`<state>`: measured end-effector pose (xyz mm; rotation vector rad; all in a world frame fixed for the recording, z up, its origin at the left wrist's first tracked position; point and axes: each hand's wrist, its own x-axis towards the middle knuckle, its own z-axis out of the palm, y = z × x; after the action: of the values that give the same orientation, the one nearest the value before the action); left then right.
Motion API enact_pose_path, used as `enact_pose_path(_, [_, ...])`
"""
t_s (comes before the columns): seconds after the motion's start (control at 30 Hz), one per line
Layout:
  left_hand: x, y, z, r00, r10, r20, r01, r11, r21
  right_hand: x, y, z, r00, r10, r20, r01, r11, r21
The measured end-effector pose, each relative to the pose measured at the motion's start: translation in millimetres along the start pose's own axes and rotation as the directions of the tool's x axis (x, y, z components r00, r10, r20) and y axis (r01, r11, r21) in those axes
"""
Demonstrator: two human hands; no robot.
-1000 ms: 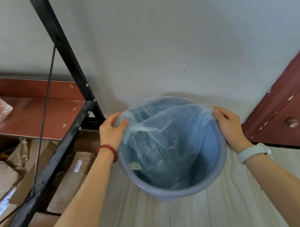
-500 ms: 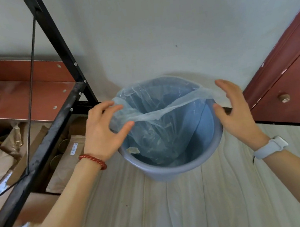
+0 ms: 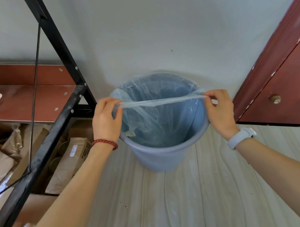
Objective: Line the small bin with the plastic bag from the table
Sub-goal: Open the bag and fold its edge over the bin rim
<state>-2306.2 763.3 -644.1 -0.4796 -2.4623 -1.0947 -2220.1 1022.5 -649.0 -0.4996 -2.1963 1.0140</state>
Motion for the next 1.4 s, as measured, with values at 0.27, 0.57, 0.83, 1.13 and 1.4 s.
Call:
enact_pose_path(0.27, [-65.7, -19.5, -15.9, 0.946, 0.321, -0.037, -0.314, 0.940, 0.130, -51.7, 34.2, -35.3, 0.849, -0.510, 0.136, 0.525, 0.790, -0.316])
enact_pose_path(0.57, [-105.1, -36.1, -2.7, 0.852, 0.516, 0.092, -0.521, 0.817, 0.245, -66.4, 52.9, -27.5, 0.784, -0.539, 0.308, 0.617, 0.732, -0.289])
enact_pose_path(0.83, [-102.8, -38.4, -1.4, 0.865, 0.471, 0.175, -0.501, 0.828, 0.252, -73.8, 58.0, -21.6, 0.769, -0.440, 0.463, 0.600, 0.746, -0.288])
enact_pose_path(1.13, [-92.1, -25.2, -12.2, 0.992, 0.105, 0.070, -0.100, 0.993, -0.070, -67.5, 37.1, -33.8, 0.979, -0.140, 0.148, 0.148, 0.988, -0.045])
enact_pose_path(1.4, [-90.1, 5.3, 3.7, 0.869, -0.240, 0.433, 0.471, 0.668, -0.576, -64.6, 9.4, -8.6, 0.844, 0.344, 0.411, -0.518, 0.722, 0.459])
